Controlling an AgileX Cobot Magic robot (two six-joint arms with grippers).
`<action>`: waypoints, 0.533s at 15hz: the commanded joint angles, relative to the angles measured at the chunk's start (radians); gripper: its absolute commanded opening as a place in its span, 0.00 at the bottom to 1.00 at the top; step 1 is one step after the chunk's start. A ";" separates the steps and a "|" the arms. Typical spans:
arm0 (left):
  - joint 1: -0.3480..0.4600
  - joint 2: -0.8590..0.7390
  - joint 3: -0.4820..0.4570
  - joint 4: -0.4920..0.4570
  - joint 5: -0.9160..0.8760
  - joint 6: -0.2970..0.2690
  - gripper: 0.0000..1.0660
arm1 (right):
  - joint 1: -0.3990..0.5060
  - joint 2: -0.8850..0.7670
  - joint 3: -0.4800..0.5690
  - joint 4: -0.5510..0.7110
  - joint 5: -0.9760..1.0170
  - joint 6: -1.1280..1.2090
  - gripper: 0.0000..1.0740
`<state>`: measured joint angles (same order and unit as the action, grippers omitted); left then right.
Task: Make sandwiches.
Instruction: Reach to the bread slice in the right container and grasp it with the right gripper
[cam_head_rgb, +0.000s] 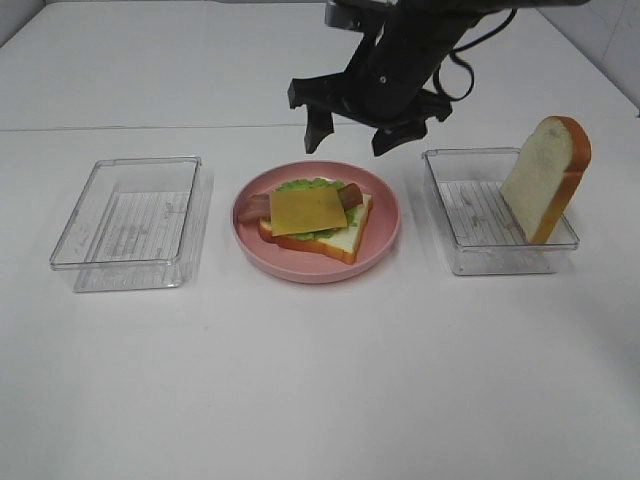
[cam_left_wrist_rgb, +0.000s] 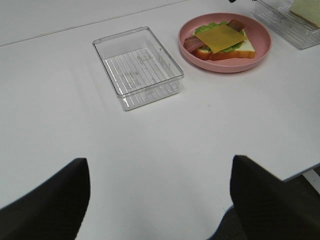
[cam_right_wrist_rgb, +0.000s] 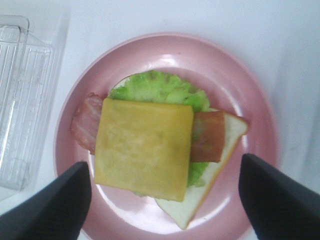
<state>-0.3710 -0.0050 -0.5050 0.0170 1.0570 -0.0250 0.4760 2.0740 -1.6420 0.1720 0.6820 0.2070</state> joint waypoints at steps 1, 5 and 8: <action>-0.001 -0.021 0.006 -0.001 -0.011 0.000 0.70 | -0.013 -0.131 -0.007 -0.172 0.101 0.016 0.72; -0.001 -0.021 0.006 -0.001 -0.011 0.000 0.70 | -0.123 -0.241 -0.007 -0.184 0.200 0.017 0.72; -0.001 -0.021 0.006 -0.001 -0.011 0.000 0.70 | -0.259 -0.286 -0.007 -0.195 0.260 0.013 0.72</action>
<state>-0.3710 -0.0050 -0.5050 0.0170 1.0570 -0.0250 0.2480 1.7990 -1.6420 -0.0090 0.9140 0.2130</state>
